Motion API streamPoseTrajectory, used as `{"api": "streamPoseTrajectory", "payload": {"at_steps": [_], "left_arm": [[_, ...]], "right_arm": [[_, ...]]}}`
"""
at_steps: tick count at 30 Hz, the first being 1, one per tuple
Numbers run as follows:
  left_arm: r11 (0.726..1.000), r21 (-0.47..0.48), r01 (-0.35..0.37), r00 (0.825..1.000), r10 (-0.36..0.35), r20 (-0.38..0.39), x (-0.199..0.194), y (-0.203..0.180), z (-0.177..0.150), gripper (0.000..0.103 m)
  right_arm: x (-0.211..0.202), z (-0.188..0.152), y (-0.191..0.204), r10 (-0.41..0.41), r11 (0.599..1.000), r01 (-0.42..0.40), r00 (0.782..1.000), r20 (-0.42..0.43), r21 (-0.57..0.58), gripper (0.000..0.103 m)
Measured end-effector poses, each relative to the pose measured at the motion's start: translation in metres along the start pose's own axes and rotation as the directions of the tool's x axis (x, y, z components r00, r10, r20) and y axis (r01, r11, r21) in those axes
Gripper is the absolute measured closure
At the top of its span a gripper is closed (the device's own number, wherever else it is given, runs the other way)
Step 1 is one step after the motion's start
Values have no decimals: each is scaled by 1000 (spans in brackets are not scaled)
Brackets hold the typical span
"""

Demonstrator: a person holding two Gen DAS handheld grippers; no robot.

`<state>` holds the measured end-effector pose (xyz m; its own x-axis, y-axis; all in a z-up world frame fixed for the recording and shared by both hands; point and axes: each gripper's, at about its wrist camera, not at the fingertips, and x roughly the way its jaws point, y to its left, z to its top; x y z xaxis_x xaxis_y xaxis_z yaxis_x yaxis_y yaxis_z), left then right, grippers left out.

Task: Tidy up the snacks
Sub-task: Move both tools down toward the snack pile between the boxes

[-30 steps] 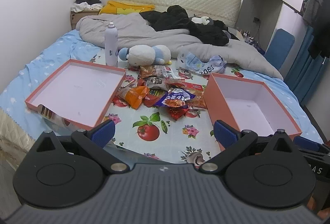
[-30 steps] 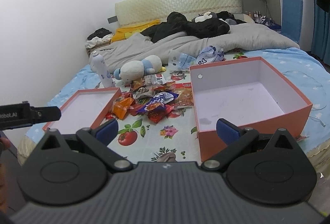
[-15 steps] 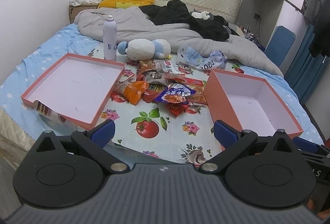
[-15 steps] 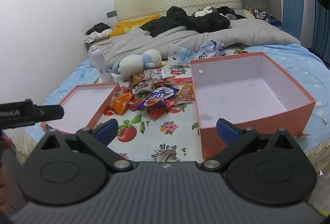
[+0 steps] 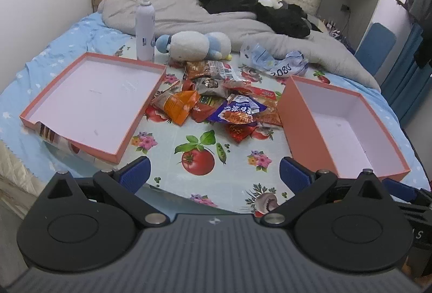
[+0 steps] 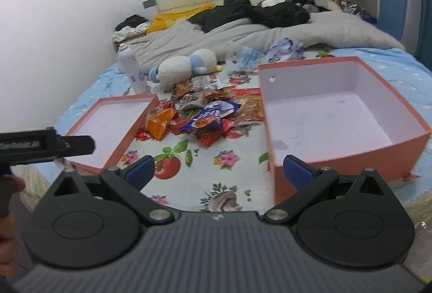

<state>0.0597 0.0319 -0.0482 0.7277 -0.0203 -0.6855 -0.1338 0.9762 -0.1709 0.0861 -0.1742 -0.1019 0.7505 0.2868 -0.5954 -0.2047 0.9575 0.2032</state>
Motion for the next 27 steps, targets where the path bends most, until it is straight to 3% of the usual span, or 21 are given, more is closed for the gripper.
{"api": "streamPoseTrajectory", "payload": {"at_steps": [7, 11, 13, 15, 27], "left_arm": [[1000, -6, -12, 999, 12, -38, 40, 5, 22, 0], [1000, 19, -21, 998, 22, -65, 62, 2, 33, 0], [999, 33, -29, 997, 31, -70, 73, 1, 37, 0], [999, 38, -17, 997, 20, -74, 84, 2, 40, 0], [1000, 12, 8, 995, -6, -102, 150, 17, 52, 1]], "right_arm": [[30, 12, 4, 1, 1000, -1, 1000, 11, -19, 0], [52, 15, 10, 24, 999, -25, 999, -23, -37, 6], [60, 16, 11, 35, 999, -36, 999, -35, -37, 11], [70, 17, 14, 27, 999, -30, 998, -51, -45, 28], [133, 31, 22, 6, 998, -12, 995, -96, -64, 28]]}}
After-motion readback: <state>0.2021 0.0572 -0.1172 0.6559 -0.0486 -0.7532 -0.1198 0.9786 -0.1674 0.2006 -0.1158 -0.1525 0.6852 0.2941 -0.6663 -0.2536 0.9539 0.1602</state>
